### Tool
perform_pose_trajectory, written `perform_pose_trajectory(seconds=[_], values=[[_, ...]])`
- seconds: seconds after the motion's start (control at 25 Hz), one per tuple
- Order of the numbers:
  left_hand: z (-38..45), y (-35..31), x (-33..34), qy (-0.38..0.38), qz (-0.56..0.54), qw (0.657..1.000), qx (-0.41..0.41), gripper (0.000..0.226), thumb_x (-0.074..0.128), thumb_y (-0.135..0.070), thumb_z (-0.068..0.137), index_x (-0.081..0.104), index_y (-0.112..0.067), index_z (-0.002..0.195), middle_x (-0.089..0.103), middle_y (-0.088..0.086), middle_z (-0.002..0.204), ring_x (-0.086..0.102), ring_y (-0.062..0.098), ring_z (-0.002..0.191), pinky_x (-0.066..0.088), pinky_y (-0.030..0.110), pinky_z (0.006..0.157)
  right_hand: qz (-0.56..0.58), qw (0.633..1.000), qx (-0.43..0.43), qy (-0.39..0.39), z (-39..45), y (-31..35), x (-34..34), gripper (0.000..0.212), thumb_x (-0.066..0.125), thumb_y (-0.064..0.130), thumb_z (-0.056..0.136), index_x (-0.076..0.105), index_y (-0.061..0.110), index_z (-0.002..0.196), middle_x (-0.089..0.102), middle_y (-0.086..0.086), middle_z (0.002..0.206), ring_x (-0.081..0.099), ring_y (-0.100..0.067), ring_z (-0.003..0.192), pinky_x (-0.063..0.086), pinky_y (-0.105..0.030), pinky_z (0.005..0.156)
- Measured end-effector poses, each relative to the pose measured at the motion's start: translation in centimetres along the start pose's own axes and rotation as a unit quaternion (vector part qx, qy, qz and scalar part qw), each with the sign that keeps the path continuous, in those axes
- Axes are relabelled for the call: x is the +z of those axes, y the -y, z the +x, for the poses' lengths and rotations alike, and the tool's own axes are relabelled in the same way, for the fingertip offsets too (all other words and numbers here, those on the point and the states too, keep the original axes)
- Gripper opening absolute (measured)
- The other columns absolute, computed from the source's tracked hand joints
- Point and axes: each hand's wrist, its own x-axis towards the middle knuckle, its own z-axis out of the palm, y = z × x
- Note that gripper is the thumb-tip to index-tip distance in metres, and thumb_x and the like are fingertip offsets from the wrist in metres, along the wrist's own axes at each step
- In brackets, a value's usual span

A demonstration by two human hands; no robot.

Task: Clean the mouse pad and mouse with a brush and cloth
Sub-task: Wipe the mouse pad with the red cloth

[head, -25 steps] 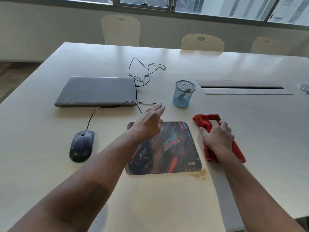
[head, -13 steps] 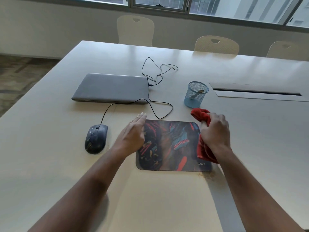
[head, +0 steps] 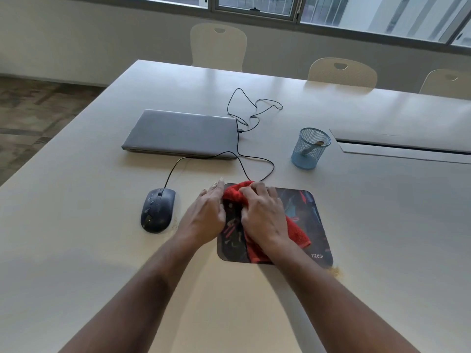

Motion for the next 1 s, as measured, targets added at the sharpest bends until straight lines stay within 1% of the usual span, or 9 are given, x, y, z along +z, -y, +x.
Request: perform_pose_trajectory(seconds=[0.12, 0.2, 0.28, 0.48, 0.6, 0.72, 0.84, 0.92, 1.0], values=[[0.1, 0.1, 0.0, 0.0, -0.007, 1.0, -0.006, 0.065, 0.043, -0.007, 0.094, 0.024, -0.005, 0.157, 0.04, 0.013, 0.156, 0.032, 0.02, 0.146, 0.023, 0.034, 0.121, -0.01, 0.999, -0.023, 0.028, -0.7, -0.3, -0.2, 0.044, 0.048, 0.03, 0.093, 0.063, 0.028, 0.134, 0.054, 0.004, 0.14, 0.046, -0.025, 0.126, 0.045, -0.045, 0.103], [0.2, 0.2, 0.1, 0.003, -0.007, 1.0, -0.005, 0.067, 0.043, -0.006, 0.093, 0.023, -0.006, 0.157, 0.038, 0.012, 0.157, 0.03, 0.018, 0.146, 0.016, 0.027, 0.122, -0.005, 0.998, -0.045, 0.047, -1.8, -1.0, -0.3, 0.049, 0.044, 0.031, 0.091, 0.062, 0.03, 0.137, 0.052, 0.008, 0.143, 0.045, -0.023, 0.124, 0.046, -0.044, 0.103], [0.2, 0.3, 0.1, 0.002, -0.004, 1.0, 0.002, 0.068, 0.045, -0.007, 0.094, 0.022, -0.005, 0.157, 0.035, 0.012, 0.159, 0.027, 0.015, 0.148, 0.009, 0.022, 0.121, 0.009, 0.998, -0.036, 0.057, -1.8, -1.8, -0.2, 0.051, 0.046, 0.028, 0.092, 0.06, 0.03, 0.141, 0.05, 0.009, 0.146, 0.045, -0.023, 0.124, 0.045, -0.045, 0.106], [0.3, 0.4, 0.2, 0.007, -0.009, 1.0, 0.009, 0.066, 0.045, -0.006, 0.095, 0.021, -0.004, 0.157, 0.032, 0.011, 0.16, 0.025, 0.012, 0.149, 0.01, 0.029, 0.124, 0.015, 0.999, 0.008, 0.051, 2.1, -0.9, 0.5, 0.048, 0.049, 0.021, 0.095, 0.06, 0.022, 0.142, 0.045, -0.001, 0.15, 0.041, -0.028, 0.13, 0.041, -0.049, 0.112], [0.4, 0.3, 0.2, 0.007, -0.014, 1.0, 0.009, 0.067, 0.044, -0.006, 0.095, 0.019, -0.005, 0.157, 0.03, 0.01, 0.161, 0.022, 0.011, 0.15, 0.009, 0.028, 0.124, 0.016, 0.997, -0.004, 0.071, 2.8, -0.5, 0.7, 0.053, 0.047, 0.023, 0.095, 0.057, 0.029, 0.146, 0.042, 0.003, 0.155, 0.037, -0.027, 0.133, 0.038, -0.049, 0.112], [0.4, 0.2, 0.2, 0.004, -0.022, 1.0, -0.005, 0.071, 0.044, -0.006, 0.093, 0.017, -0.005, 0.158, 0.027, 0.012, 0.162, 0.018, 0.014, 0.151, 0.006, 0.025, 0.123, 0.019, 0.995, -0.053, 0.086, 1.7, -0.4, 0.5, 0.055, 0.042, 0.025, 0.092, 0.059, 0.037, 0.143, 0.044, 0.012, 0.154, 0.036, -0.022, 0.133, 0.036, -0.047, 0.108], [0.2, 0.3, 0.0, 0.01, -0.033, 0.999, -0.013, 0.078, 0.046, -0.005, 0.088, 0.012, -0.008, 0.159, 0.024, 0.011, 0.163, 0.012, 0.009, 0.15, 0.0, 0.017, 0.118, 0.047, 0.991, -0.09, 0.09, -0.1, -1.0, 0.4, 0.053, 0.041, 0.023, 0.092, 0.063, 0.04, 0.138, 0.048, 0.019, 0.151, 0.036, -0.017, 0.131, 0.033, -0.044, 0.107], [0.1, 0.3, -0.1, 0.016, -0.037, 0.999, -0.014, 0.08, 0.046, -0.005, 0.09, 0.008, -0.009, 0.159, 0.021, 0.01, 0.164, 0.007, 0.0, 0.144, -0.006, 0.008, 0.11, 0.068, 0.992, -0.071, 0.074, -0.1, -1.8, 0.4, 0.049, 0.046, 0.019, 0.095, 0.066, 0.038, 0.135, 0.05, 0.02, 0.148, 0.037, -0.015, 0.133, 0.033, -0.043, 0.108], [0.1, 0.4, 0.0, 0.02, -0.034, 0.999, -0.016, 0.079, 0.044, -0.005, 0.091, 0.006, -0.008, 0.159, 0.022, 0.01, 0.164, 0.009, 0.005, 0.147, -0.009, 0.004, 0.107, 0.071, 0.995, -0.04, 0.053, 0.6, -1.7, 0.5, 0.046, 0.05, 0.015, 0.096, 0.068, 0.033, 0.134, 0.051, 0.017, 0.145, 0.039, -0.018, 0.132, 0.035, -0.043, 0.108]])
